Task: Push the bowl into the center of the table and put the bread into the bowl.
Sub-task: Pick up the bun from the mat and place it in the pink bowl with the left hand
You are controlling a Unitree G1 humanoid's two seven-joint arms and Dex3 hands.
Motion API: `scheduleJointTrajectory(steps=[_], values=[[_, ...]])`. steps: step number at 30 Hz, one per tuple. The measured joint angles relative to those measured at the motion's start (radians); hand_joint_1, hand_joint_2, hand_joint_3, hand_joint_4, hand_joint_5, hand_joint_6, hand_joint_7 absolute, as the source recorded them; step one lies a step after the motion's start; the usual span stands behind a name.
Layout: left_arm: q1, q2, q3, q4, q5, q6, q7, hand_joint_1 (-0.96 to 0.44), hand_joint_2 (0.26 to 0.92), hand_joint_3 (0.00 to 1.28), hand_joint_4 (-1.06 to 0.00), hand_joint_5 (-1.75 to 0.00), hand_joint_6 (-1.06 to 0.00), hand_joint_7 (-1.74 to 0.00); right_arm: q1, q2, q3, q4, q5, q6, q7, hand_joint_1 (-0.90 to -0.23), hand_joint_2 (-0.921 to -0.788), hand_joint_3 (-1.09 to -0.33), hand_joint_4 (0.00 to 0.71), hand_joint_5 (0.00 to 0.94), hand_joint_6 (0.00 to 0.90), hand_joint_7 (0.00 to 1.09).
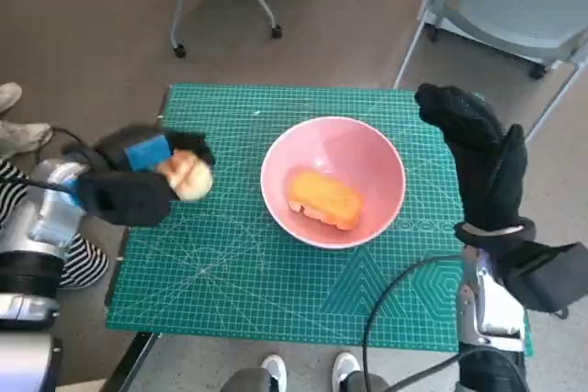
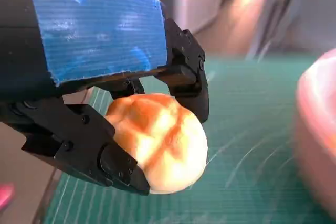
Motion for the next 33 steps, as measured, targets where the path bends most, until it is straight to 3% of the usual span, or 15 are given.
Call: scheduleJointTrajectory(steps=[9, 18, 27, 33], values=[[0.024, -0.014, 0.093, -0.265, -0.099, 0.068, -0.013, 0.0, 0.895, 0.01, -0.84, -0.93, -0.71, -1.16, -0.001, 0.0, 0.003, 0.0, -0.001, 0.001, 0.0, -0.696, -0.921, -0.704, 0.203, 0.0, 0.066, 0.57], [0.021, -0.152, 0.092, -0.432, -0.124, 0.113, 0.029, 0.0, 0.885, 0.01, -0.88, -0.92, -0.73, -1.11, -0.003, 0.001, 0.007, 0.002, 0.0, 0.008, 0.0, -0.696, -0.921, -0.705, 0.202, 0.0, 0.057, 0.57], [-0.031, -0.308, 0.022, -0.455, -0.091, 0.128, 0.066, 0.0, 0.885, 0.01, -0.89, -0.92, -0.72, -1.09, -0.003, 0.008, 0.014, 0.0, -0.007, 0.015, -0.005, -0.701, -0.921, -0.715, 0.196, 0.0, 0.048, 0.57], [-0.091, -0.391, -0.037, -0.355, -0.045, 0.097, 0.104, 0.0, 0.899, 0.01, -0.86, -0.96, -0.69, -1.12, 0.0, 0.012, 0.019, -0.014, -0.012, 0.016, -0.016, -0.707, -0.921, -0.721, 0.194, 0.0, 0.043, 0.58]])
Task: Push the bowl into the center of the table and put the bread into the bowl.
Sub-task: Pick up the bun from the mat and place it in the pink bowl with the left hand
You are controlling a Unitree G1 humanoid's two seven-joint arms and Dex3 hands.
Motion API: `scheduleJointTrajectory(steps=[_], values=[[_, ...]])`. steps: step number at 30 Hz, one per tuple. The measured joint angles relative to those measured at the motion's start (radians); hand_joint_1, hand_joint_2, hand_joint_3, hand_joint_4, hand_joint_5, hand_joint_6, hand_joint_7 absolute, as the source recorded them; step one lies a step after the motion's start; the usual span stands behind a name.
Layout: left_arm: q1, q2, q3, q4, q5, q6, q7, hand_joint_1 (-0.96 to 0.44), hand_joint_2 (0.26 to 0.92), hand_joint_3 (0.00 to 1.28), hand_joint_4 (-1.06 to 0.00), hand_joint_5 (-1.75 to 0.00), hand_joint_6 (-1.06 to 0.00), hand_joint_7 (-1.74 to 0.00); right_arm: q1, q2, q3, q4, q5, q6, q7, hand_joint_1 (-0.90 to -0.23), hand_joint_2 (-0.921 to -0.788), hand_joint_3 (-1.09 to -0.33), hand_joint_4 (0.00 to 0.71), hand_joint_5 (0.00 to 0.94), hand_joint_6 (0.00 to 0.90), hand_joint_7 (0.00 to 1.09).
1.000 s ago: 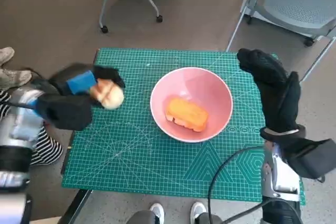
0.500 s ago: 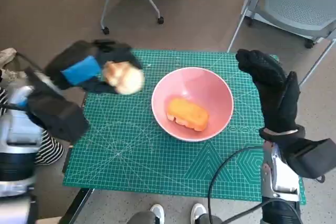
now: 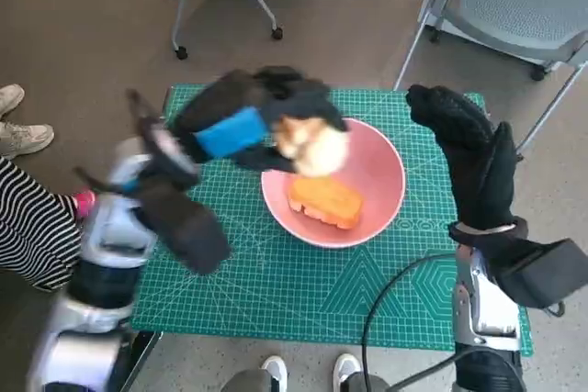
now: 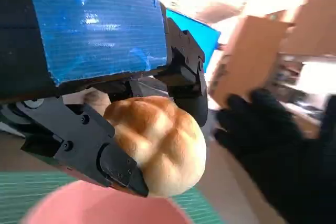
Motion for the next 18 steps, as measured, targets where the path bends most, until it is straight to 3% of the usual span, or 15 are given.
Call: scheduleJointTrajectory(steps=[13, 17, 18], values=[[-0.084, -0.125, -0.101, 0.3, 0.091, -0.067, 0.058, 0.0, 0.92, 0.06, -0.75, -1.11, -0.59, -1.2, 0.019, 0.0, 0.001, -0.031, -0.01, 0.0, -0.013, -0.709, -0.921, -0.717, 0.196, 0.001, 0.031, 0.58], [-0.114, -0.145, -0.123, 0.394, 0.115, -0.077, 0.068, 0.0, 0.921, 0.17, -0.63, -1.25, -0.45, -1.31, 0.029, -0.001, 0.0, -0.037, -0.018, 0.0, -0.018, -0.709, -0.921, -0.714, 0.197, 0.002, 0.032, 0.58], [-0.118, -0.149, -0.126, 0.412, 0.12, -0.074, 0.068, -0.02, 0.903, 0.17, -0.59, -1.14, -0.42, -1.19, 0.031, 0.0, -0.001, -0.039, -0.019, 0.0, -0.018, -0.709, -0.921, -0.714, 0.197, 0.002, 0.032, 0.58]])
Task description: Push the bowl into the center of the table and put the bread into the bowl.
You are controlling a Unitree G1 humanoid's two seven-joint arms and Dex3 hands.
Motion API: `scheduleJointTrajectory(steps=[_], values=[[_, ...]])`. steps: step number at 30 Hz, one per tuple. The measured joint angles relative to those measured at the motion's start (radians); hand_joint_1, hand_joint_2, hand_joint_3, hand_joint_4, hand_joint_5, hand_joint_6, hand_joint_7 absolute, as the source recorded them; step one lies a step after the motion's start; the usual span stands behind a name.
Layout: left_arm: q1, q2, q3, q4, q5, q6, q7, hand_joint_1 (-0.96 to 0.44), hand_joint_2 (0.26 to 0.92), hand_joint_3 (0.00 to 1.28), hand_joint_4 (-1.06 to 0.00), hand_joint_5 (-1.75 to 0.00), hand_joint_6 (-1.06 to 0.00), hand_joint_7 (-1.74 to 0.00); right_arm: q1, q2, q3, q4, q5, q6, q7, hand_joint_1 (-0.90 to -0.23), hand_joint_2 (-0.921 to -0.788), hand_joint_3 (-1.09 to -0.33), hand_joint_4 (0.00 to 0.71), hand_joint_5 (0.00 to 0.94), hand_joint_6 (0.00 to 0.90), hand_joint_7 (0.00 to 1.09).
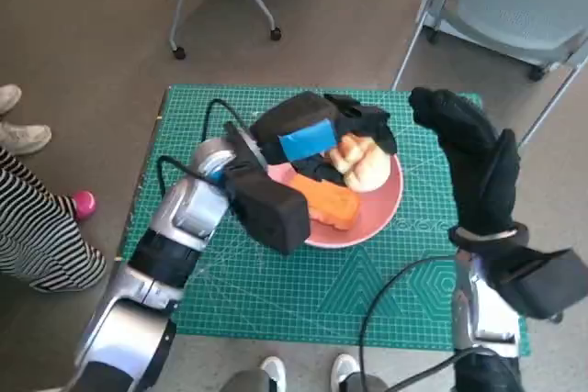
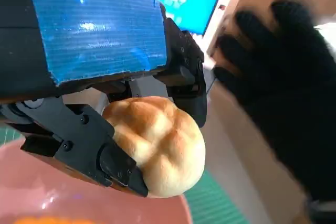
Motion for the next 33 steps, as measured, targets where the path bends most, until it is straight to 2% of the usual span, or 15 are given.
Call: scheduleJointTrajectory(steps=[2, 4, 6, 11, 15, 22, 29, 33], values=[[-0.003, -0.005, -0.008, 0.017, 0.003, 0.019, -0.012, -0.09, 0.87, 0.11, -0.49, -0.62, -0.39, -0.7, 0.007, 0.0, -0.001, -0.004, 0.0, 0.0, -0.001, -0.709, -0.921, -0.713, 0.198, 0.002, 0.033, 0.58], [-0.003, -0.006, -0.015, 0.02, 0.005, 0.047, -0.037, -0.13, 0.86, 0.06, -0.43, -0.32, -0.38, -0.44, 0.013, 0.0, -0.003, -0.009, -0.001, 0.0, -0.003, -0.709, -0.921, -0.712, 0.199, 0.003, 0.034, 0.58], [-0.002, -0.004, -0.02, 0.02, 0.006, 0.074, -0.068, -0.22, 0.846, 0.03, -0.3, -0.13, -0.33, -0.24, 0.017, 0.0, -0.005, -0.013, -0.003, 0.0, -0.004, -0.71, -0.921, -0.71, 0.206, 0.006, 0.037, 0.58], [-0.001, 0.013, -0.032, 0.011, 0.005, 0.122, -0.141, -0.36, 0.841, 0.01, -0.11, -0.02, -0.25, -0.09, 0.018, 0.0, -0.011, -0.018, -0.007, 0.0, -0.01, -0.714, -0.921, -0.704, 0.221, 0.013, 0.045, 0.58], [0.0, 0.032, -0.029, 0.011, -0.006, 0.123, -0.171, -0.44, 0.845, 0.01, -0.03, 0.0, -0.21, -0.04, 0.018, 0.0, -0.014, -0.019, -0.007, 0.0, -0.012, -0.718, -0.921, -0.7, 0.228, 0.015, 0.053, 0.58], [0.008, 0.043, 0.027, 0.013, -0.102, 0.087, -0.208, -0.51, 0.856, 0.01, 0.0, 0.0, -0.16, -0.01, 0.018, 0.0, -0.018, -0.025, -0.008, 0.001, -0.02, -0.72, -0.921, -0.697, 0.228, 0.012, 0.06, 0.58], [0.044, 0.046, 0.146, -0.039, -0.302, 0.123, -0.3, -0.59, 0.904, 0.03, 0.0, 0.0, -0.13, 0.0, 0.014, -0.004, -0.022, -0.03, -0.008, 0.008, -0.024, -0.713, -0.921, -0.693, 0.221, 0.007, 0.067, 0.57], [0.07, 0.047, 0.208, -0.093, -0.416, 0.161, -0.351, -0.69, 0.917, 0.12, 0.0, 0.0, -0.12, 0.0, 0.006, -0.012, -0.028, -0.035, -0.008, 0.017, -0.024, -0.715, -0.921, -0.692, 0.22, 0.006, 0.071, 0.57]])
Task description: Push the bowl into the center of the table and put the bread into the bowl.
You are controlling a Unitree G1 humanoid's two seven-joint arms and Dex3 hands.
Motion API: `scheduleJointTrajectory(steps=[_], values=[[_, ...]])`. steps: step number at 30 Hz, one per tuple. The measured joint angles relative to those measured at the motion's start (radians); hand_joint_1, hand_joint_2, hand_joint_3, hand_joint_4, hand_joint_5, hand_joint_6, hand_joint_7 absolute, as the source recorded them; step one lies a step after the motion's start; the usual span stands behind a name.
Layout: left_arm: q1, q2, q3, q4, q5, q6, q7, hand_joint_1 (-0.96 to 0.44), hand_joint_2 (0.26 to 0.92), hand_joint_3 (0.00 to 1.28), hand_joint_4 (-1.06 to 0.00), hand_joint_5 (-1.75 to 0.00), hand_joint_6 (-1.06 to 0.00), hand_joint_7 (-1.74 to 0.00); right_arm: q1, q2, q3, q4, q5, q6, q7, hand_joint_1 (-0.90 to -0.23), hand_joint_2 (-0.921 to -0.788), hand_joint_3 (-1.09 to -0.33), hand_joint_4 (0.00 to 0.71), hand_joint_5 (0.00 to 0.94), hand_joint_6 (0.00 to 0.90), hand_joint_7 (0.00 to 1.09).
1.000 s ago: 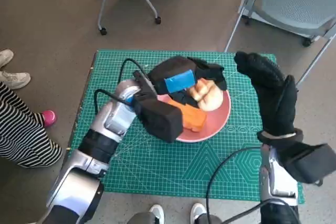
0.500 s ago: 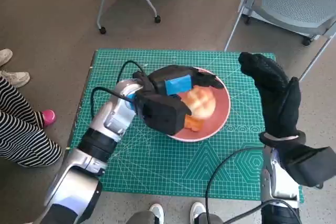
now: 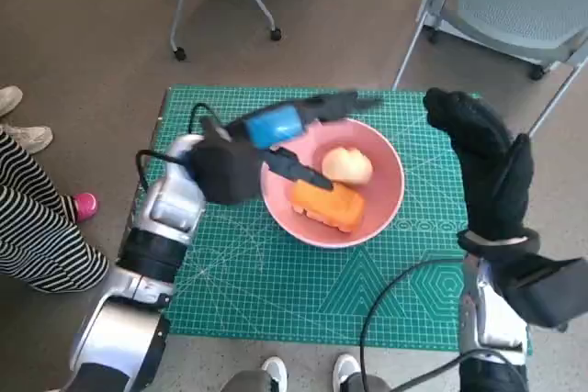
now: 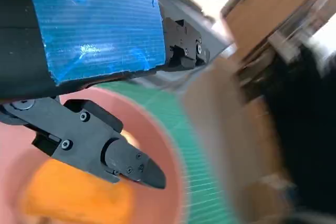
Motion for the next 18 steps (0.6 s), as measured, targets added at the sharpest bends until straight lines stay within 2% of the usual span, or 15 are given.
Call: scheduleJointTrajectory(steps=[5, 9, 12, 18], values=[[0.049, 0.004, 0.081, -0.105, -0.153, 0.075, -0.058, -0.77, 0.92, 0.26, 0.0, 0.0, -0.13, -0.01, -0.015, -0.009, -0.008, -0.028, 0.0, 0.023, 0.0, -0.717, -0.921, -0.691, 0.221, 0.005, 0.074, 0.56], [0.087, 0.001, 0.134, -0.184, -0.245, 0.118, -0.068, -0.77, 0.921, 0.35, 0.0, 0.0, -0.13, -0.01, -0.032, -0.014, -0.015, -0.056, 0.001, 0.047, 0.0, -0.716, -0.921, -0.691, 0.222, 0.005, 0.081, 0.56], [0.116, -0.023, 0.173, -0.247, -0.314, 0.137, -0.049, -0.77, 0.921, 0.44, 0.0, 0.0, -0.13, -0.01, -0.044, -0.021, -0.019, -0.08, 0.001, 0.066, -0.003, -0.706, -0.921, -0.69, 0.224, 0.006, 0.095, 0.57], [0.161, -0.113, 0.233, -0.342, -0.423, 0.136, 0.025, -0.76, 0.921, 0.47, 0.0, 0.0, -0.12, -0.01, -0.09, -0.03, -0.023, -0.099, 0.001, 0.089, -0.007, -0.688, -0.921, -0.681, 0.238, 0.012, 0.12, 0.57]])
